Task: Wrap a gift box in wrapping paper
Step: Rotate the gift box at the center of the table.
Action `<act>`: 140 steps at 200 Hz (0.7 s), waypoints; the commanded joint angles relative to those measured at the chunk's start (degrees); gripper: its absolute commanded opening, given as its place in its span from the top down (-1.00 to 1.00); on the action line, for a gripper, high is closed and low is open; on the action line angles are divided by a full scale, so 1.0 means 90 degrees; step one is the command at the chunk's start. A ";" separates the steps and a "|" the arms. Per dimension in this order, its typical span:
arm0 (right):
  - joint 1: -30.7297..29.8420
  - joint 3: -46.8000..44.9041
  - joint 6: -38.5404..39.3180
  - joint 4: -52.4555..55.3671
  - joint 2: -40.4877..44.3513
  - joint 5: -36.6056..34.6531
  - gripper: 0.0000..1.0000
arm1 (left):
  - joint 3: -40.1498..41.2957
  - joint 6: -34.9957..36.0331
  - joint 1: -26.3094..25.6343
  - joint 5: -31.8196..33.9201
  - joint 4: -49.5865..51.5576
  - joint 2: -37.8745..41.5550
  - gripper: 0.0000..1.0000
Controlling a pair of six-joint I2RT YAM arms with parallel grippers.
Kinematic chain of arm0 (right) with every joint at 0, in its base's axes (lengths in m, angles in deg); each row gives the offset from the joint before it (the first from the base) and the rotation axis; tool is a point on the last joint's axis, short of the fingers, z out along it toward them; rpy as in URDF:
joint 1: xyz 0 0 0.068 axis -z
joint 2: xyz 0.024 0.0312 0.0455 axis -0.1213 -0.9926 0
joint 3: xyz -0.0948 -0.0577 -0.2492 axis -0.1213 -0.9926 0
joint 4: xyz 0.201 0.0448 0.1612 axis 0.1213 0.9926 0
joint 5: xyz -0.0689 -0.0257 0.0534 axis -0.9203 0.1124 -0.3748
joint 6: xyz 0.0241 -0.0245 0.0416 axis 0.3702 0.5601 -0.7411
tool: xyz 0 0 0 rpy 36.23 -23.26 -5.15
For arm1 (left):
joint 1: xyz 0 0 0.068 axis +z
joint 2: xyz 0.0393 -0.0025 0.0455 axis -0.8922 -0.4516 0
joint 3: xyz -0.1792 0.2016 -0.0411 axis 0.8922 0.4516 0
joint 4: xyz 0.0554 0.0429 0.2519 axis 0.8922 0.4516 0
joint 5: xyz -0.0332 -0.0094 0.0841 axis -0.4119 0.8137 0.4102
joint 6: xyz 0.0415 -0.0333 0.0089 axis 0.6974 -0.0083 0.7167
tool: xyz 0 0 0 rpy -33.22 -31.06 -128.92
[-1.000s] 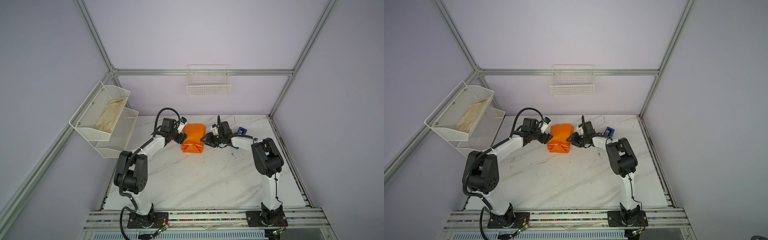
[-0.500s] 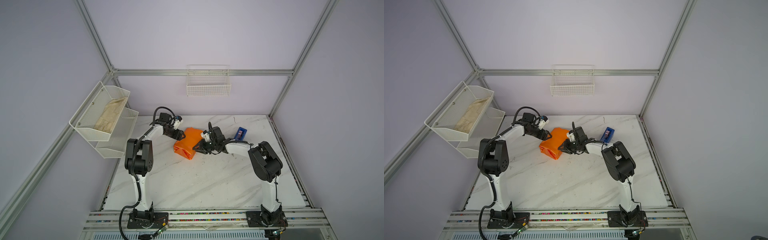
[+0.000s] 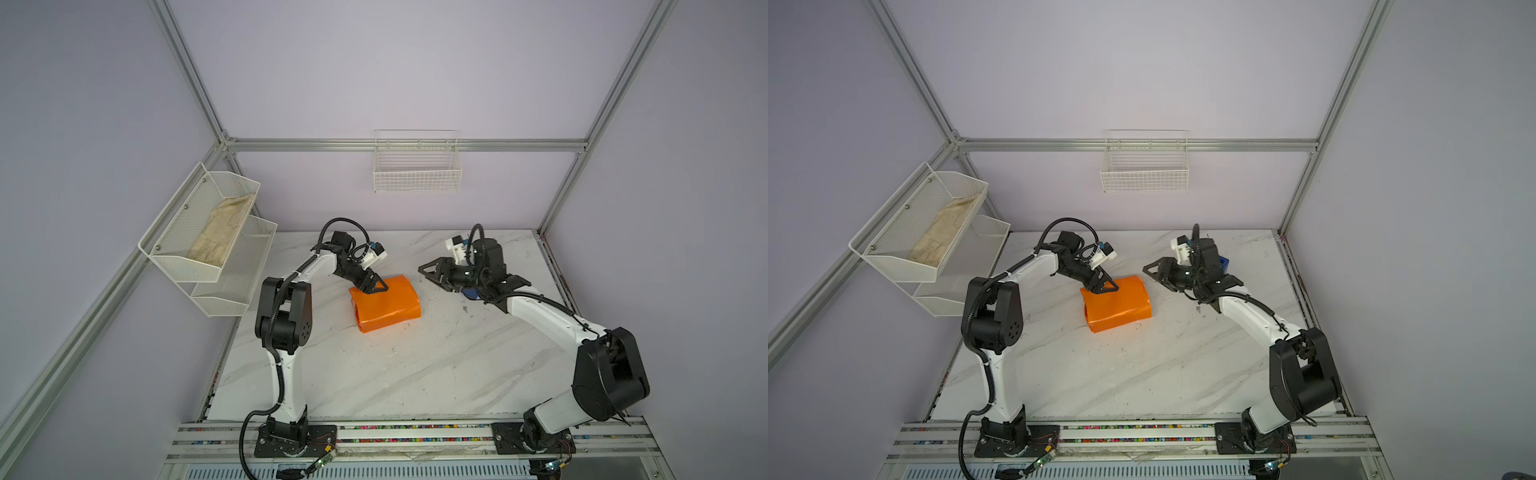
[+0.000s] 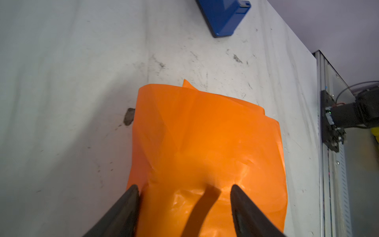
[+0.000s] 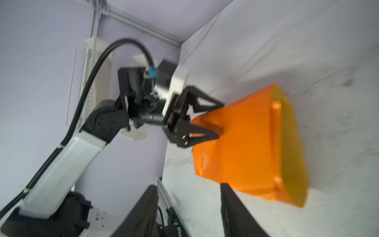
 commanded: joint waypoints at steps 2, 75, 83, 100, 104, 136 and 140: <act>0.0566 -0.0197 0.0847 0.0699 -0.0425 0.0767 -0.19 | -0.0373 0.0745 -0.0403 -0.0646 0.0718 0.0025 -0.39; 0.0547 -0.1742 0.0314 -0.0527 -0.0791 0.1817 -0.35 | -0.0654 0.0468 -0.0660 0.0398 0.0942 0.0520 -0.39; 0.0484 -0.1929 0.0201 -0.0661 -0.0717 0.1804 -0.35 | -0.0640 0.0328 -0.0649 0.0580 0.0854 0.0657 -0.39; 0.0251 -0.2437 -0.0574 -0.1771 -0.0631 0.1972 -0.37 | -0.0458 -0.0026 -0.0634 0.0854 0.0498 0.1031 -0.40; 0.0174 -0.2527 -0.0800 -0.2124 -0.0661 0.2015 -0.38 | -0.0394 -0.0112 -0.0631 0.0889 0.0399 0.1130 -0.41; -0.0424 -0.2609 -0.1861 -0.3876 -0.1286 0.2034 -0.31 | 0.0278 -0.0624 -0.0603 0.1242 -0.0379 0.1956 -0.44; -0.0464 -0.2603 -0.2022 -0.4130 -0.1373 0.2021 -0.26 | 0.0347 -0.0663 -0.0597 0.1303 -0.0458 0.2052 -0.44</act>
